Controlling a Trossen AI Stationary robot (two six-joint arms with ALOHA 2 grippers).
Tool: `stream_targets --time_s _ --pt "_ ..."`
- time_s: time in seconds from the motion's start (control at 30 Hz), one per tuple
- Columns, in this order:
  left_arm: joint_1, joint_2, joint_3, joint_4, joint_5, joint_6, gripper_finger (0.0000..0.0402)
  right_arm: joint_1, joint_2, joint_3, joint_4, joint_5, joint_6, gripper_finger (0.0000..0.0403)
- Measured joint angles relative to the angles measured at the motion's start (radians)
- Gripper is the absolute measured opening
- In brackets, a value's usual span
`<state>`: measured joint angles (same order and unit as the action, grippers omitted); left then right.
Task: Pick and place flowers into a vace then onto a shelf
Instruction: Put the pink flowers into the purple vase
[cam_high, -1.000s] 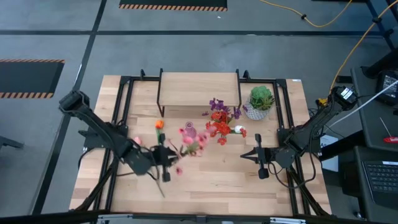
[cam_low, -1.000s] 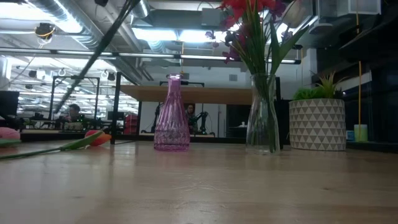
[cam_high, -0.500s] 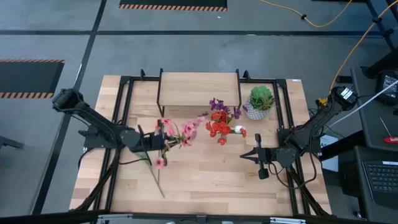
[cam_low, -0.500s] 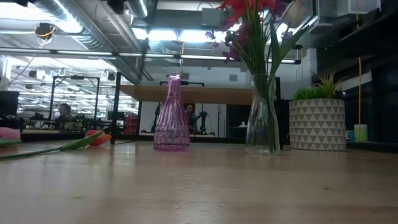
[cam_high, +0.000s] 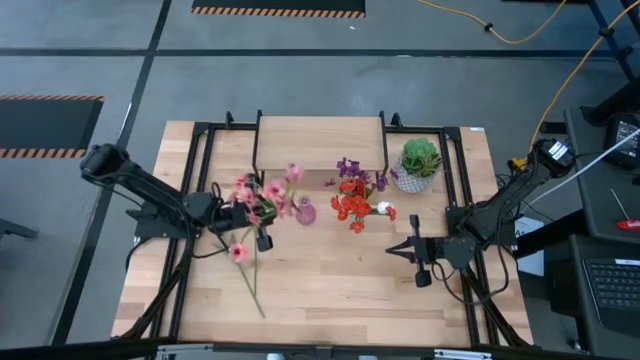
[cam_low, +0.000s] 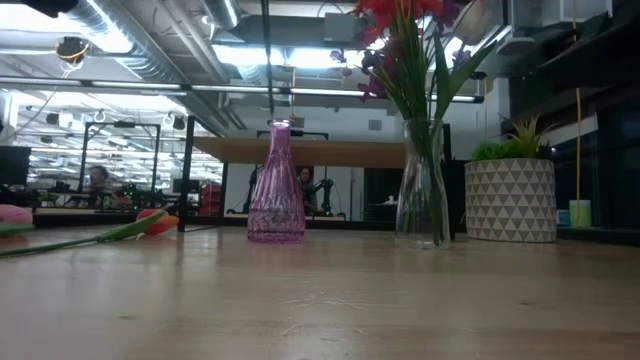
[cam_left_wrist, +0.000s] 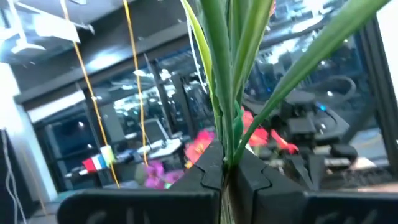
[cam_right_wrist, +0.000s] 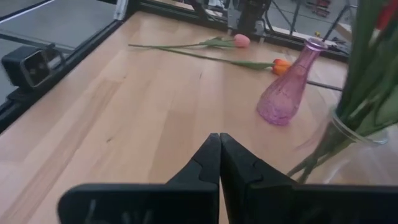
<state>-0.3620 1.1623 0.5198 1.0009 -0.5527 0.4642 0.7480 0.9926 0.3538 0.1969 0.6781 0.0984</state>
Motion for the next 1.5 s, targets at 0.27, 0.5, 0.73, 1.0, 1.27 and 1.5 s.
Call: stream_targets --time_s 0.27,0.5,0.73,1.0,1.27,1.5 --pt "0.057 -0.036 0.000 0.024 -0.003 0.012 0.0003 -0.056 0.000 0.000 -0.001 0.000 -0.013 0.0004" --pt "0.107 -0.026 0.000 0.008 0.069 -0.035 0.0004 -0.105 0.000 0.000 -0.003 -0.001 -0.028 0.0004" --pt "0.137 -0.026 0.001 -0.047 0.075 -0.071 0.0004 -0.118 0.000 0.000 -0.006 -0.003 -0.026 0.0004" --pt "0.171 -0.026 0.001 -0.091 0.076 -0.119 0.0004 -0.118 0.000 0.000 -0.006 -0.003 -0.026 0.0004" --pt "0.182 0.017 -0.050 -0.019 0.075 -0.174 0.0004 -0.118 0.000 0.000 -0.007 -0.003 -0.026 0.0004" --pt "0.182 0.085 -0.106 0.101 0.072 -0.182 0.0004 -0.118 0.000 0.000 -0.007 -0.003 -0.025 0.0004"
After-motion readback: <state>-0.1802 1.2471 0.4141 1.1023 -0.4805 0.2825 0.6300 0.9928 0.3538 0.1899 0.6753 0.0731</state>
